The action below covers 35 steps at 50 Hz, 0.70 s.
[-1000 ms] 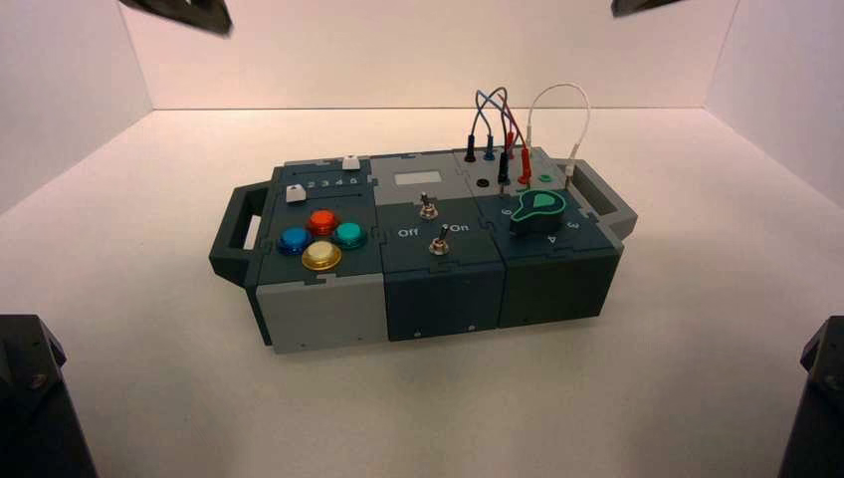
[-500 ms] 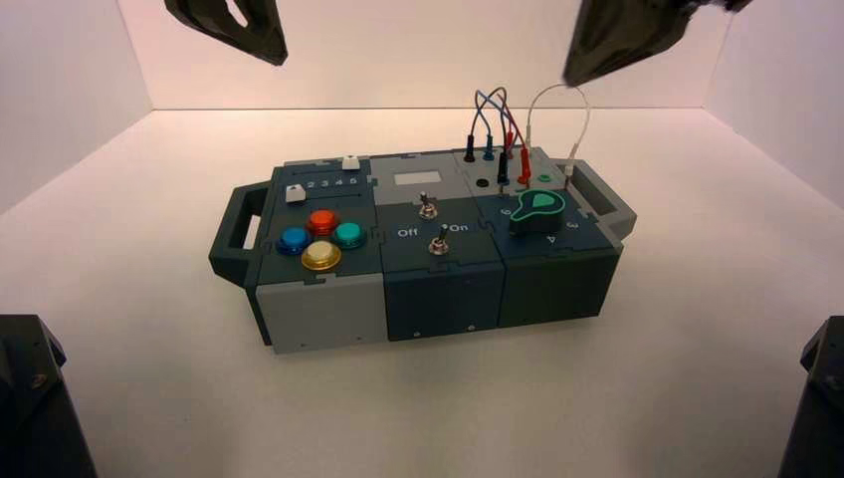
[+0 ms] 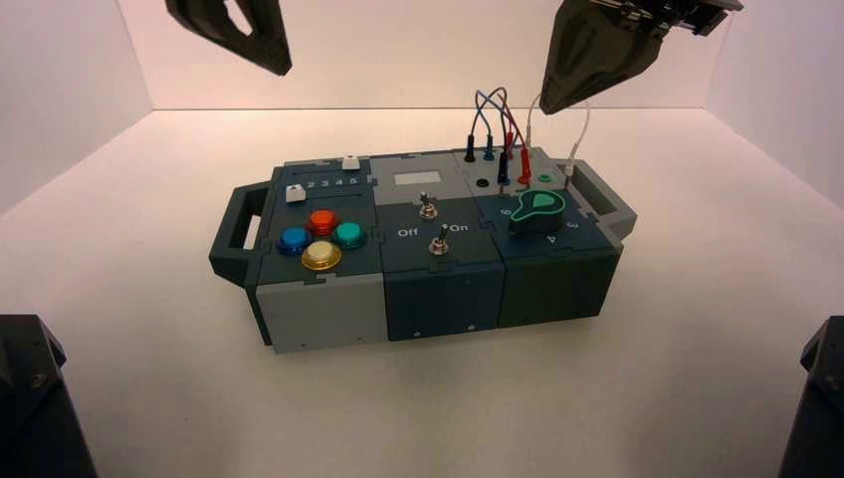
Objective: Turn the knob to position 2.
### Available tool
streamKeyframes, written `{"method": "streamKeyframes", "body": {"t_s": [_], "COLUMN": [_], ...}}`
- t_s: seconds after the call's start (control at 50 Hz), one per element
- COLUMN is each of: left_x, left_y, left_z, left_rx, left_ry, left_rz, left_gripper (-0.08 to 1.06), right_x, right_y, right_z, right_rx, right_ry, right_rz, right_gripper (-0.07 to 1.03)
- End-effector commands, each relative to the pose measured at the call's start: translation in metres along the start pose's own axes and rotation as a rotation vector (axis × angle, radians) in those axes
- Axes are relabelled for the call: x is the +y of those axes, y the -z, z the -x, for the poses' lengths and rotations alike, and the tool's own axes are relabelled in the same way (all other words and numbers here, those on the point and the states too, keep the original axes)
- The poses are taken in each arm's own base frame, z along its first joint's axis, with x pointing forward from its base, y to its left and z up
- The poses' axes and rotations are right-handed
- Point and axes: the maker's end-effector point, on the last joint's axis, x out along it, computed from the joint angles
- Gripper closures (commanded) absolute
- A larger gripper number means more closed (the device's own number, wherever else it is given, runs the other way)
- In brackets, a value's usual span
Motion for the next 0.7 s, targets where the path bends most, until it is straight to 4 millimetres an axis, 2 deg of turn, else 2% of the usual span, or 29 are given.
{"method": "streamKeyframes", "body": {"t_s": [0.02,0.26,0.5,0.54,0.7], "left_x": [-0.01,-0.022,-0.024,-0.024,-0.025], "left_y": [-0.021,-0.036,-0.039,-0.039,-0.038], "left_z": [0.004,-0.006,-0.011,-0.013,-0.017], "left_rx": [-0.037,-0.023,-0.026,-0.025,-0.011], "left_ry": [0.021,0.04,0.044,0.044,0.046], "left_rz": [-0.036,-0.069,-0.075,-0.075,-0.08], "left_gripper": [1.01,1.01,1.01,1.01,1.01], "right_x": [0.005,0.014,0.015,0.014,0.012], "right_y": [-0.005,0.005,0.013,0.012,0.008], "right_z": [0.004,-0.003,-0.025,-0.034,-0.05], "right_rx": [-0.018,0.023,0.098,0.118,0.148], "right_ry": [-0.013,-0.037,-0.033,-0.025,-0.013], "right_rz": [-0.006,0.0,-0.004,-0.005,-0.007], "right_gripper": [0.99,0.99,0.99,0.99,0.99]}}
